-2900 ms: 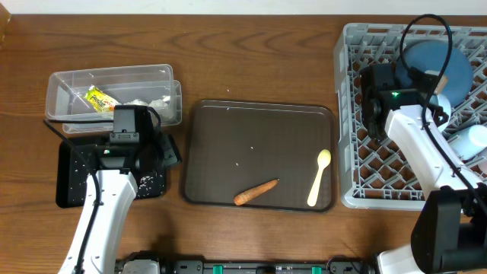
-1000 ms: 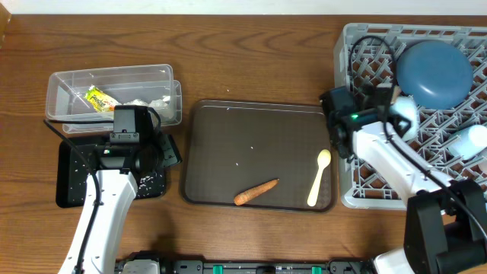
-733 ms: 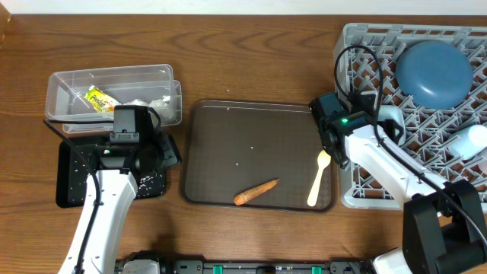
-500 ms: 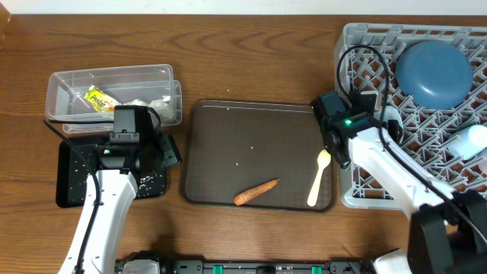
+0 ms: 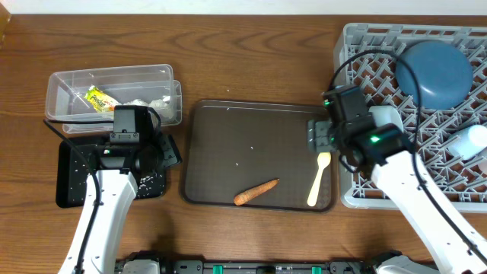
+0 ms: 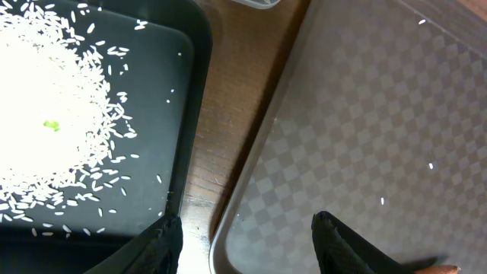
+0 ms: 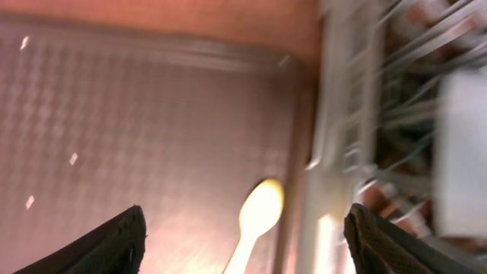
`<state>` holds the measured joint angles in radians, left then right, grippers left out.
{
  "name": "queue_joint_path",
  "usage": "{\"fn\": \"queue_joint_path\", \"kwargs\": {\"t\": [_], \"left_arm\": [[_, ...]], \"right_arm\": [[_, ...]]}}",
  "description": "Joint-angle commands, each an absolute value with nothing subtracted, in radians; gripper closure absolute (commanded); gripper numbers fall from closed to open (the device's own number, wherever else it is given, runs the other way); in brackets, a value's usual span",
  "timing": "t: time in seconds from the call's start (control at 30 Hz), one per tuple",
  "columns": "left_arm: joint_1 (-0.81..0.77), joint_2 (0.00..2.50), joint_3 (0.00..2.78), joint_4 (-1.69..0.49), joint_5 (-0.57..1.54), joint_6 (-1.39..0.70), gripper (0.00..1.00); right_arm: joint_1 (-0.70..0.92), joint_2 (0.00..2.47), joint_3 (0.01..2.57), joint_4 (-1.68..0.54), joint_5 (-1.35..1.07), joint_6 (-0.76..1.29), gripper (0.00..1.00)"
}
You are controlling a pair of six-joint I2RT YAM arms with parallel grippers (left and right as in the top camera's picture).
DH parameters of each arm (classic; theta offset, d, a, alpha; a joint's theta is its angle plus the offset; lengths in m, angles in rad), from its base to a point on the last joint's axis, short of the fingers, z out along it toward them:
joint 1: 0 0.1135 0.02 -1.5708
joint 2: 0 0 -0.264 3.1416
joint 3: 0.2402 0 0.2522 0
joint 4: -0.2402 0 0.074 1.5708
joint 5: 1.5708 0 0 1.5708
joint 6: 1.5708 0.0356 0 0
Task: Sort waste into correct bins and load items into the dishwasher rack
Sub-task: 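Reach the right gripper to the yellow spoon and grasp it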
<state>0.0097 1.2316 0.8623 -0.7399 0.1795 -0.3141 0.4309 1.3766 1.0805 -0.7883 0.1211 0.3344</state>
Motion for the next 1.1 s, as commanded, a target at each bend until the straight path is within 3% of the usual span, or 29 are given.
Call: {"fn": "queue_joint_path", "kwargs": {"t": [0.0, 0.5, 0.77, 1.07], "left_arm": [[0.013, 1.235, 0.868, -0.743, 0.167, -0.309, 0.43], [0.013, 1.235, 0.868, -0.743, 0.167, -0.309, 0.43], [0.013, 1.235, 0.868, -0.743, 0.167, -0.309, 0.43], [0.013, 1.235, 0.868, -0.743, 0.167, -0.309, 0.43]], "right_arm": [[0.479, 1.428, 1.084, -0.820, 0.083, 0.424, 0.18], [0.518, 1.727, 1.084, -0.868, 0.211, 0.661, 0.17], [0.517, 1.809, 1.084, -0.871, 0.221, 0.684, 0.15], [0.517, 1.859, 1.084, -0.802, 0.118, 0.636, 0.07]]}}
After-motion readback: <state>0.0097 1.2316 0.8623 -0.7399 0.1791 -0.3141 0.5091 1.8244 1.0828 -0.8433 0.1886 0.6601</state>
